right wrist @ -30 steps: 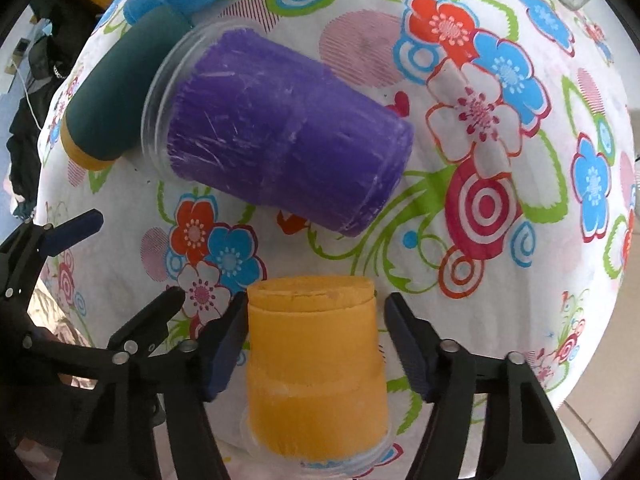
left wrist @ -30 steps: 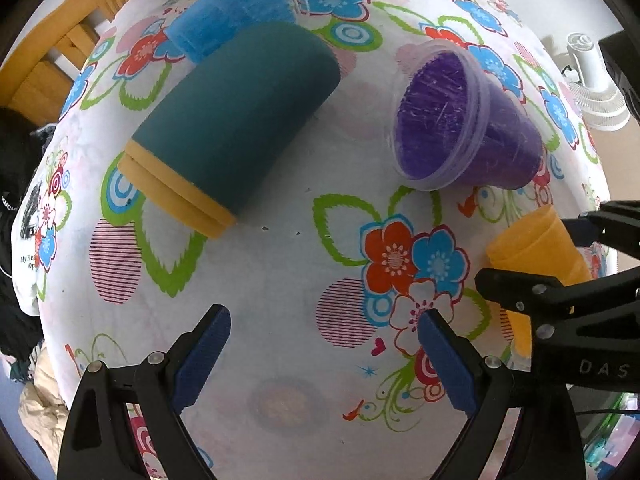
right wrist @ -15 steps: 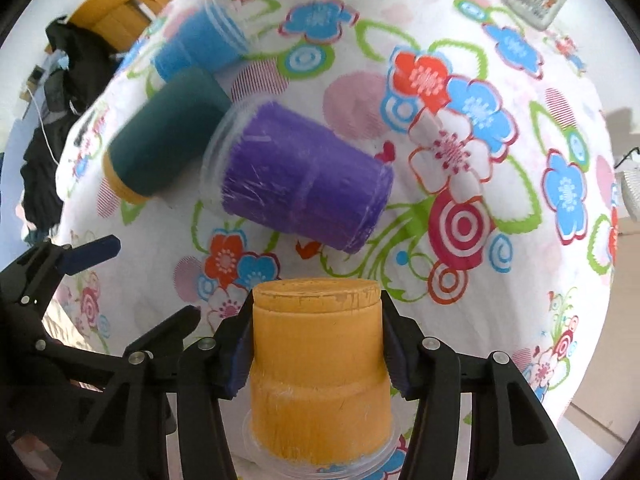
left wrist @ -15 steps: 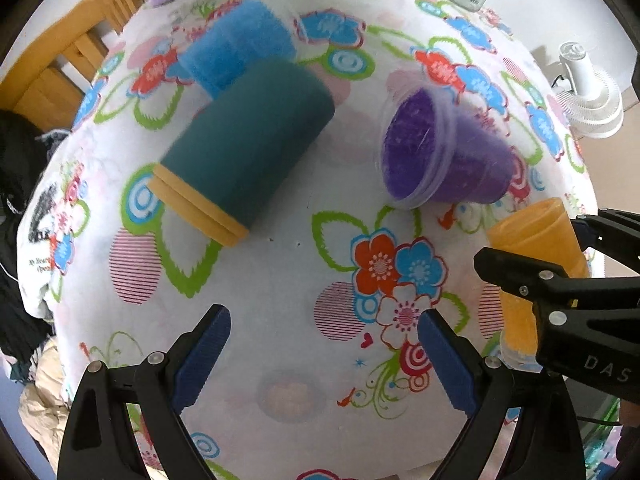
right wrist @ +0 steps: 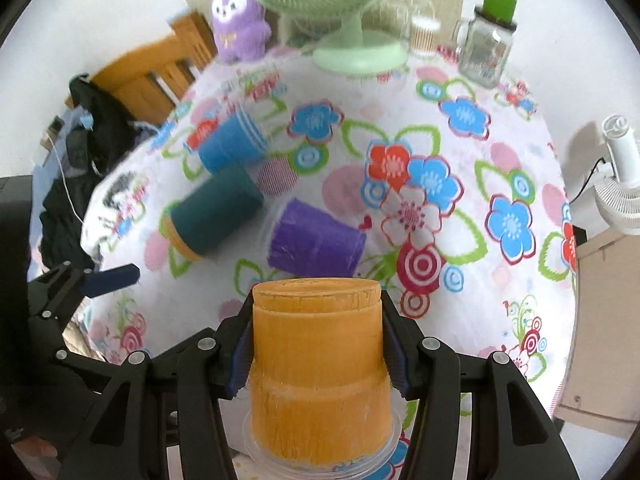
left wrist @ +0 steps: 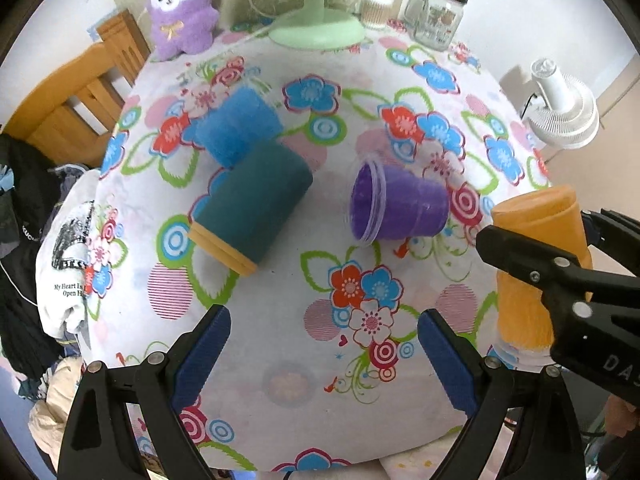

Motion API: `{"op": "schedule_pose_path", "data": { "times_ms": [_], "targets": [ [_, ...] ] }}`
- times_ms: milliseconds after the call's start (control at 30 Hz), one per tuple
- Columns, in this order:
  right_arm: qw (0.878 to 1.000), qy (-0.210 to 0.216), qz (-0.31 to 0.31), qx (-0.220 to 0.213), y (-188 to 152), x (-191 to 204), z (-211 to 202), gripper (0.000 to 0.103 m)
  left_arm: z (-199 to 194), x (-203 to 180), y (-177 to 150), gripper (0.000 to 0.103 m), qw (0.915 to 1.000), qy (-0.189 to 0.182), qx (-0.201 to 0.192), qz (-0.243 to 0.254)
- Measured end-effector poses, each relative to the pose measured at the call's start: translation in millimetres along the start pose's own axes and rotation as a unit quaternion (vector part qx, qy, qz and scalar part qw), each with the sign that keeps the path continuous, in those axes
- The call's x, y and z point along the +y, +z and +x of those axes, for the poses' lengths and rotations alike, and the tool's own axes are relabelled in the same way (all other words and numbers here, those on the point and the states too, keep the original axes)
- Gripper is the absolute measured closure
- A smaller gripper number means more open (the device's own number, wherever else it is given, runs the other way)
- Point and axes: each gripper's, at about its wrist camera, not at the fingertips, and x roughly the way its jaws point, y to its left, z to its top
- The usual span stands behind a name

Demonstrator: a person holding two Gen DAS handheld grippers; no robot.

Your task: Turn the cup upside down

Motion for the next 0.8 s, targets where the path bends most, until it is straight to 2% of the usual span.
{"op": "schedule_pose_path", "data": {
  "times_ms": [367,533,800],
  "targets": [
    [0.994,0.014,0.002,-0.112,-8,2,-30,0.045,-19,4,-3,0.007,0.9994,0.01,-0.03,-0.015],
    [0.989,0.003,-0.009,-0.145,-22,0,-23,0.045,-8,2,-8,0.007,0.999,0.011,-0.042,-0.012],
    [0.983,0.002,0.013,-0.186,-41,-10,1,0.045,20,-3,-14,0.007,0.9986,0.011,-0.052,0.0]
  ]
}}
